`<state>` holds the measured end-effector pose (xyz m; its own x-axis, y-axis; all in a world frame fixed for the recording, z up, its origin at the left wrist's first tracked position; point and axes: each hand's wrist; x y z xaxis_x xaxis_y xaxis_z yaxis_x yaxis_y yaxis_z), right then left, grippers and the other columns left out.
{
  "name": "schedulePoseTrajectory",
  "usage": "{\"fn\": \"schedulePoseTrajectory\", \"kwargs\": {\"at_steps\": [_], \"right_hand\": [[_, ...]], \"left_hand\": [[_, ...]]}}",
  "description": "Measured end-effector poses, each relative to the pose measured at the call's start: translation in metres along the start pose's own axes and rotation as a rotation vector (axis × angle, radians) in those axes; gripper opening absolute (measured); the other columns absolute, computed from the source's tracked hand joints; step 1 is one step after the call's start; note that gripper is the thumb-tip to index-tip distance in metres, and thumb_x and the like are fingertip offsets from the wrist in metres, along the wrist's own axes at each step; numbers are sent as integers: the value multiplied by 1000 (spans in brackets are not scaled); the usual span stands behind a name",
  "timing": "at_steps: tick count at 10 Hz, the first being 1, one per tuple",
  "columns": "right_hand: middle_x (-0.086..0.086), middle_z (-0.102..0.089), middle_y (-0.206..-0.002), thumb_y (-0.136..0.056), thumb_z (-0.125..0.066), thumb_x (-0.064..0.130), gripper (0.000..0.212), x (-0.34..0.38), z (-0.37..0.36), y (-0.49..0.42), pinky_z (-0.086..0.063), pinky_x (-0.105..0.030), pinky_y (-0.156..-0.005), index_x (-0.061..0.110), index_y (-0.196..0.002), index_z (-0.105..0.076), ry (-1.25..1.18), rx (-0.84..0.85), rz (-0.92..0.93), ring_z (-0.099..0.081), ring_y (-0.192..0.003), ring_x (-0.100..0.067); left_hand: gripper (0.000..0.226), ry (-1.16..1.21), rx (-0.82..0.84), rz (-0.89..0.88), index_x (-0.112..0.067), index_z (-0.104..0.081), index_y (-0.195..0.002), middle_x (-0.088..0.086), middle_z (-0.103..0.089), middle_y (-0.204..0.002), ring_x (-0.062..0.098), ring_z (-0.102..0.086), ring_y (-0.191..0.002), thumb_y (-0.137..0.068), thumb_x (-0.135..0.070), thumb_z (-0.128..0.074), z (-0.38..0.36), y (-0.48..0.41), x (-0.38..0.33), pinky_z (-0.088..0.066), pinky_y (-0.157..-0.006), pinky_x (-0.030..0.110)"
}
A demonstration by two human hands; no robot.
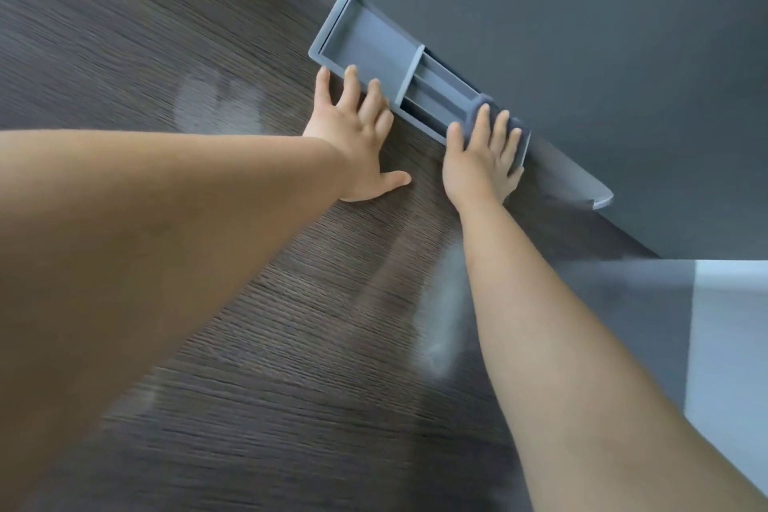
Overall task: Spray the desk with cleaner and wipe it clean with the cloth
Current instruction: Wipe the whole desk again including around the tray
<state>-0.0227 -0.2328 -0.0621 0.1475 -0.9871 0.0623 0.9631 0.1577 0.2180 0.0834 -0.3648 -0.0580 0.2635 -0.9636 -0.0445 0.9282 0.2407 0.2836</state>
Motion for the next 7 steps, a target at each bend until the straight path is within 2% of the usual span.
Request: {"fn": "schedulePoseTrajectory", "kwargs": {"at_steps": [1, 2, 4, 7], "right_hand": [[8, 3, -160, -99, -16, 52, 57, -17, 2, -4, -1, -49, -117, 34, -151, -2, 37, -17, 73, 9, -146, -16], [7, 2, -160, -100, -16, 51, 56, -32, 6, -12, -2, -50, -117, 34, -151, -2, 39, -12, 22, 9, -146, -17], [4, 8, -160, -99, -17, 53, 61, -46, -6, 33, -3, -48, -118, 29, -152, 0, 51, -35, 11, 10, -146, -18], [6, 8, -160, -99, -18, 53, 59, -37, 6, 6, -2, -48, -117, 32, -152, -5, 9, 11, -48, 10, -146, -17]], "left_hand": [[98, -2, 7, 3, -11, -2, -150, 10, 0, -157, 39, 8, -142, -79, -79, -12, 1, 0, -1, 0, -112, 61], [98, -6, 9, -2, -11, -3, -150, 10, 0, -157, 39, 8, -142, -80, -79, -12, 1, 0, 1, -1, -112, 61], [98, -1, 19, -2, -11, -2, -150, 11, 2, -157, 39, 9, -142, -80, -79, -13, 1, 1, 0, 0, -112, 61], [96, -4, 4, -14, -12, -1, -150, 9, 2, -158, 38, 9, -143, -81, -77, -13, 1, -1, 3, 0, -113, 60]]}}
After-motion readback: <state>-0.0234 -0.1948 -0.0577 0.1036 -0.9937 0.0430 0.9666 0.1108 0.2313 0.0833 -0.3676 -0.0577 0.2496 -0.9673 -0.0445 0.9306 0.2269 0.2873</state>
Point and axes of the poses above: each hand's wrist, its own y-axis away from the middle knuckle, its own z-axis out of the back of the hand, x = y × z
